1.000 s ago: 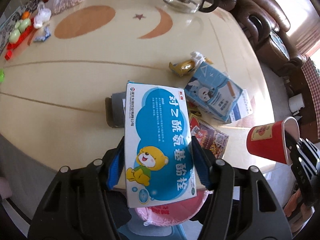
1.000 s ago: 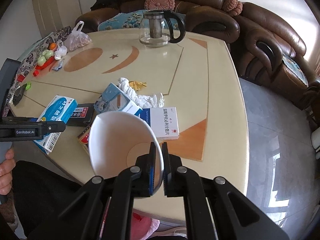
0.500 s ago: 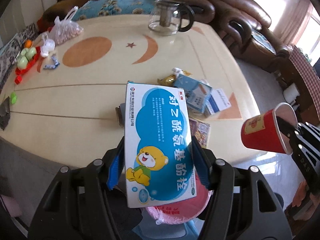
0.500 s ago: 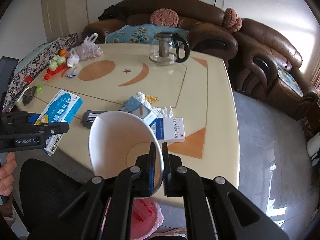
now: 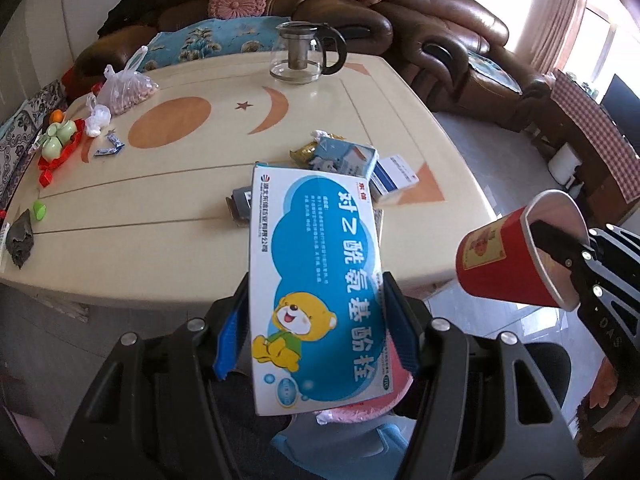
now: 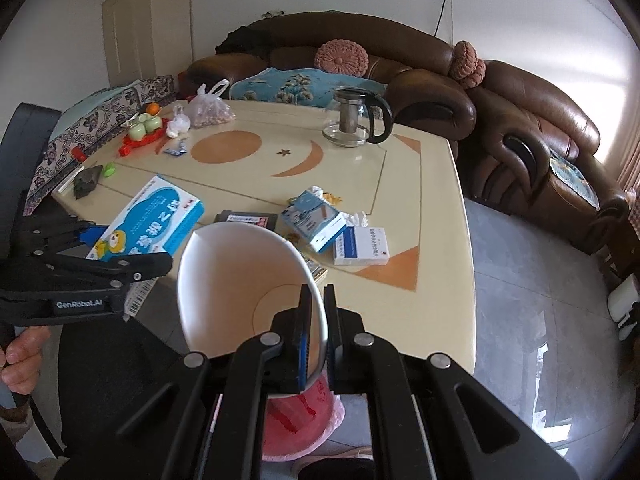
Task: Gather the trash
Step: 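Carry the red cup and blue medicine box down over the pink trash bin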
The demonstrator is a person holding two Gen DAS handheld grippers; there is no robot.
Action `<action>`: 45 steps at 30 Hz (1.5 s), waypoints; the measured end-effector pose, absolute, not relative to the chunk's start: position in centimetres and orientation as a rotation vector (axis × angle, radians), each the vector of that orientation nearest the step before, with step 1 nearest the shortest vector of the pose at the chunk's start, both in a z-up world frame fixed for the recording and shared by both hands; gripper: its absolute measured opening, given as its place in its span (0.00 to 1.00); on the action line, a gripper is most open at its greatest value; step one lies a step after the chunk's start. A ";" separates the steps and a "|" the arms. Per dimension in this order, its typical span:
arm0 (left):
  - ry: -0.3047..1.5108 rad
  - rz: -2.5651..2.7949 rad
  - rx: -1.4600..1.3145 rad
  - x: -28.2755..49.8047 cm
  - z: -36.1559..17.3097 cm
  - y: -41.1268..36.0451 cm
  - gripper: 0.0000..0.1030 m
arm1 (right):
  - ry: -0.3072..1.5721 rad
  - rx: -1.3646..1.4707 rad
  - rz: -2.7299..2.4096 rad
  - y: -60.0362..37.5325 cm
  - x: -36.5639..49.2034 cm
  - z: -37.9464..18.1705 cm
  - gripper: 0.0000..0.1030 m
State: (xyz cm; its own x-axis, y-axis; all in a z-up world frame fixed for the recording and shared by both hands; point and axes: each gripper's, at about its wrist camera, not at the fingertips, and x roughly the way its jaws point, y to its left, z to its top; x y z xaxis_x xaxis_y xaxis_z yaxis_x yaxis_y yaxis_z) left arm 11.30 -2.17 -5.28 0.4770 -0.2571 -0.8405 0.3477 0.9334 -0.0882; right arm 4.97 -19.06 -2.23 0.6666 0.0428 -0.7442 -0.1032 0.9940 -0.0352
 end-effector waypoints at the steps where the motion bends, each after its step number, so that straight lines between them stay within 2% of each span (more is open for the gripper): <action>1: 1.008 -0.374 0.103 11.0 -5.3 -2.1 0.59 | 0.836 -0.077 0.085 -18.8 4.5 -2.2 0.07; 12: 1.036 -0.408 0.132 8.3 -7.4 -2.4 0.59 | 0.854 -0.076 0.100 -16.9 0.7 -3.2 0.07; 29: 1.114 -0.436 0.153 6.8 -13.0 -3.3 0.59 | 0.920 -0.081 0.087 -16.1 -0.4 -7.2 0.07; 45: 1.266 -0.476 0.176 7.3 -21.4 -4.5 0.59 | 1.056 -0.054 0.091 -16.4 1.3 -15.2 0.07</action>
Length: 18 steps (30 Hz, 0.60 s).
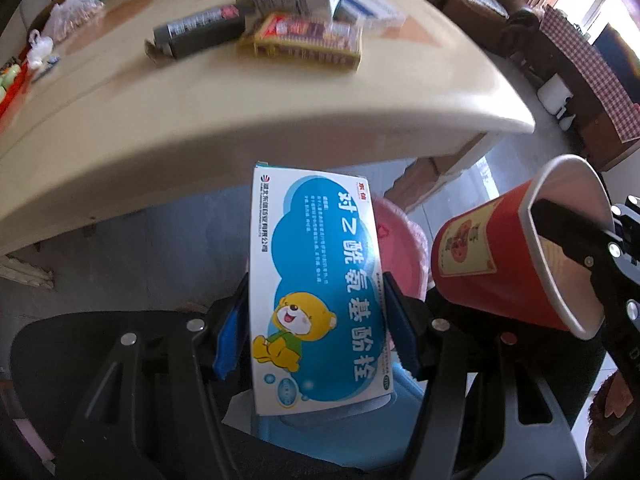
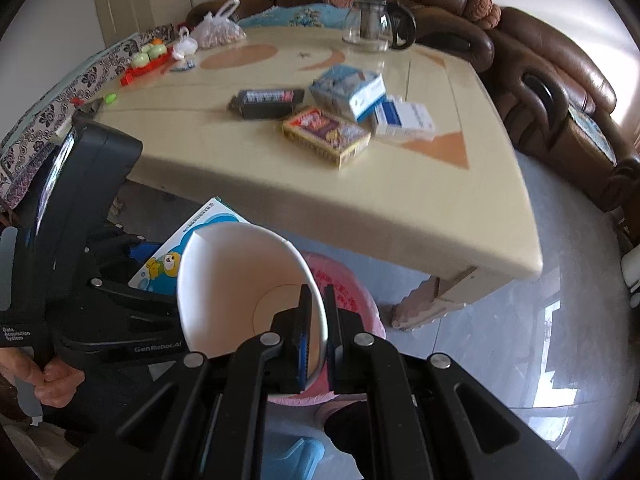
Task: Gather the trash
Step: 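Carry the red cup and blue medicine box down over the pink trash bin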
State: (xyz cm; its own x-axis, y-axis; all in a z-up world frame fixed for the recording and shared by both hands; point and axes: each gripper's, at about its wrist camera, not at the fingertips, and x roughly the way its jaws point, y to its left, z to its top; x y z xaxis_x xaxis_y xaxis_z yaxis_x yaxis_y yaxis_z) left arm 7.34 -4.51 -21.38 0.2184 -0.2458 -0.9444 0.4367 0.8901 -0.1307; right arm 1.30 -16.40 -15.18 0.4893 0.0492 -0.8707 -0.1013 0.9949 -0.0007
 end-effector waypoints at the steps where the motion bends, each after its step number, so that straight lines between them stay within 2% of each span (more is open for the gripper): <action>1: 1.276 -0.479 0.178 7.4 -21.9 -4.6 0.59 | 1.065 -0.056 0.087 -16.4 1.4 -15.9 0.07; 18: 1.504 -0.473 0.153 11.5 -31.8 -5.6 0.59 | 1.265 -0.018 0.027 -18.5 5.0 -27.5 0.07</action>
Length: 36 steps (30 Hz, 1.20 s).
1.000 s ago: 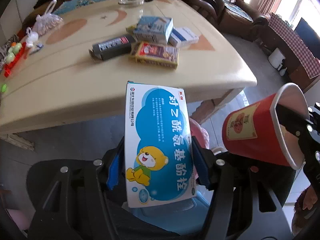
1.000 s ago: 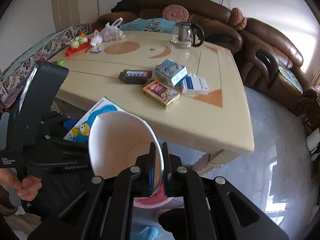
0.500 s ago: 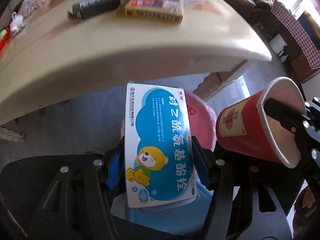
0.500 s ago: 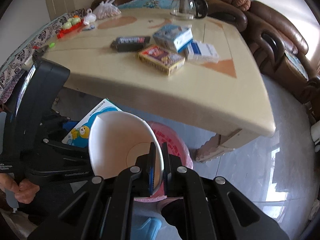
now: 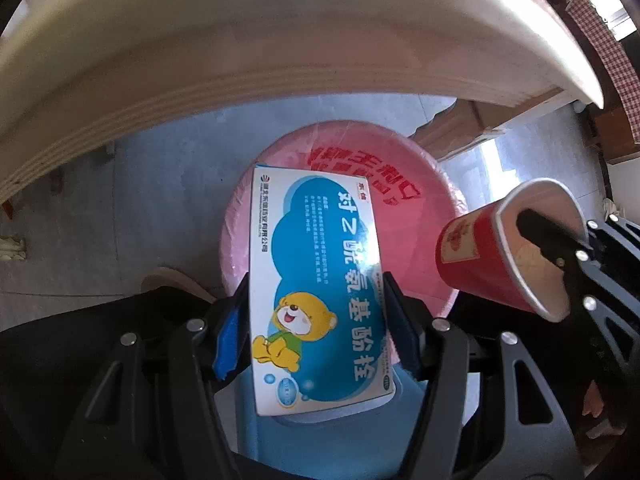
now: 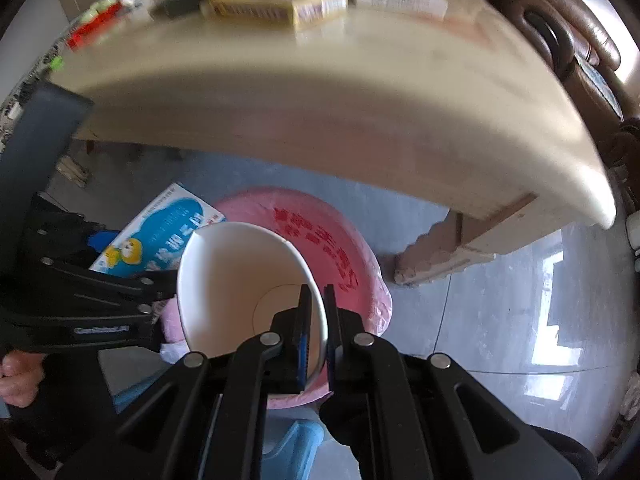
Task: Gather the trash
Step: 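Carry the red cup and blue medicine box down over the pink trash bin, then open both tools to drop the cup and box into the bin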
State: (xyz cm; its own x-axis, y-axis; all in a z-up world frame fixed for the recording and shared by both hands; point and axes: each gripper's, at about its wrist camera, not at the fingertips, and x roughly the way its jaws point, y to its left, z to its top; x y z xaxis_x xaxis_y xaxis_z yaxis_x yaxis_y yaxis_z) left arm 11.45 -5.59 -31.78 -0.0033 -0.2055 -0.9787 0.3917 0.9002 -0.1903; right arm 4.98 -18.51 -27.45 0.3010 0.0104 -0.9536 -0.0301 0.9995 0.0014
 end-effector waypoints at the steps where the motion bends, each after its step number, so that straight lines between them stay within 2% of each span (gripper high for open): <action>1: 1.514 -0.472 0.153 11.6 -32.2 -5.6 0.59 | 1.283 -0.018 0.024 -18.7 5.2 -28.4 0.07; 15: 1.645 -0.464 0.203 13.1 -38.0 -7.6 0.59 | 1.435 -0.005 0.058 -19.2 6.8 -35.5 0.07; 23: 1.678 -0.450 0.248 13.0 -39.4 -8.2 0.59 | 1.456 0.008 0.082 -19.4 7.4 -36.6 0.07; 24: 1.683 -0.447 0.260 13.1 -39.4 -8.1 0.59 | 1.453 0.005 0.085 -19.4 7.4 -36.6 0.09; 25: 1.689 -0.446 0.271 13.0 -39.4 -8.2 0.61 | 1.453 0.002 0.084 -19.4 7.5 -36.6 0.14; 26: 1.695 -0.445 0.281 13.0 -39.4 -8.3 0.66 | 1.458 0.000 0.080 -19.4 7.5 -36.7 0.29; 27: 1.697 -0.445 0.294 12.9 -39.4 -8.3 0.69 | 1.455 0.003 0.081 -19.5 7.5 -36.6 0.39; 28: 1.692 -0.445 0.303 12.9 -39.3 -8.4 0.71 | 1.448 0.004 0.080 -19.5 7.5 -36.5 0.55; 29: 1.685 -0.437 0.316 12.9 -39.2 -8.4 0.73 | 1.434 -0.002 0.070 -19.5 7.4 -36.2 0.57; 36: 1.650 -0.436 0.344 12.4 -38.6 -8.3 0.76 | 1.422 0.007 0.067 -19.6 7.4 -35.9 0.57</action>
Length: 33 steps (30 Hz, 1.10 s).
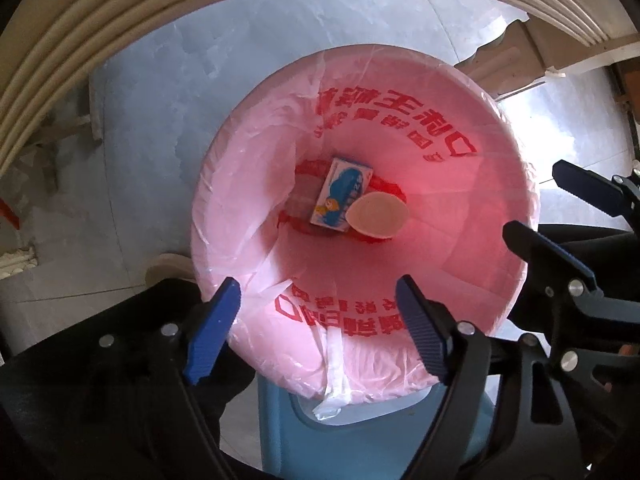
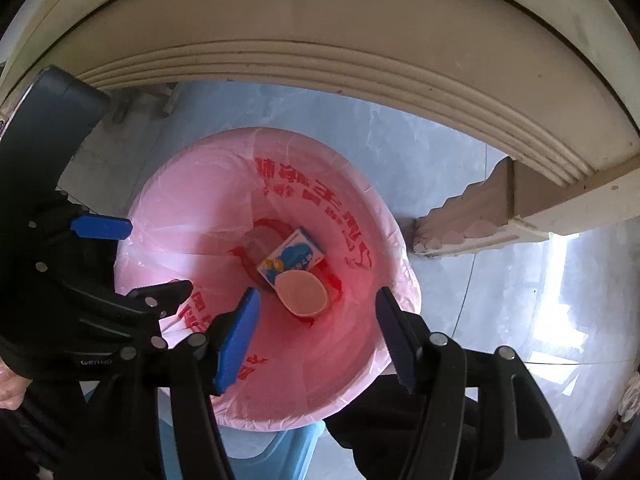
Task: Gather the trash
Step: 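Open both tools to drop the cup and box into the bin, then raise both tools back over the table toward the remaining boxes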
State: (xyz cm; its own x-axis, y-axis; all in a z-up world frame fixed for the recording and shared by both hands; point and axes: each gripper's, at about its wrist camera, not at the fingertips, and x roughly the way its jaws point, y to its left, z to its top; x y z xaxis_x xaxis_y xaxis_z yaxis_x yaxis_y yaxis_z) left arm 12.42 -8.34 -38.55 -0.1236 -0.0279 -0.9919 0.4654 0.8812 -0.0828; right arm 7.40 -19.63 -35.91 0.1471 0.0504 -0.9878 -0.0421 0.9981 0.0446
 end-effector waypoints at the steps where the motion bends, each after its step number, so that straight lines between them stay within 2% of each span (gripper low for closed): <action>1: 1.641 -0.434 0.353 12.3 -38.4 -8.4 0.76 | 1.419 0.004 0.067 -19.6 7.3 -35.8 0.57; 12: 1.537 -0.451 0.381 11.2 -34.9 -8.4 0.76 | 1.356 0.019 0.080 -19.4 6.4 -32.8 0.58; 15: 1.496 -0.484 0.366 10.6 -32.2 -7.8 0.76 | 1.305 0.038 0.105 -19.3 5.7 -30.2 0.62; 19: 1.407 -0.526 0.399 9.9 -27.1 -6.7 0.77 | 1.212 0.014 0.160 -18.7 4.4 -25.1 0.75; 20: 1.388 -0.540 0.409 9.8 -25.8 -6.3 0.81 | 1.190 0.008 0.173 -18.5 4.3 -23.7 0.81; 25: 1.257 -0.551 0.473 10.2 -17.8 -4.0 0.86 | 1.073 -0.036 0.241 -18.1 4.0 -16.1 0.91; 33: 1.110 -0.575 0.481 10.4 -6.7 -2.5 0.87 | 0.895 -0.052 0.332 -17.9 5.0 -4.0 0.93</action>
State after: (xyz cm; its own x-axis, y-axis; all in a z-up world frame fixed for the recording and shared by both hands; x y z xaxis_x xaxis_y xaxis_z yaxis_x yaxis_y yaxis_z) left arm 10.40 -2.51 -6.65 0.3291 -0.1884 -0.9253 0.6471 0.7586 0.0757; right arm 5.01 -17.94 -3.98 0.5778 0.2620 -0.7730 -0.3050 0.9478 0.0933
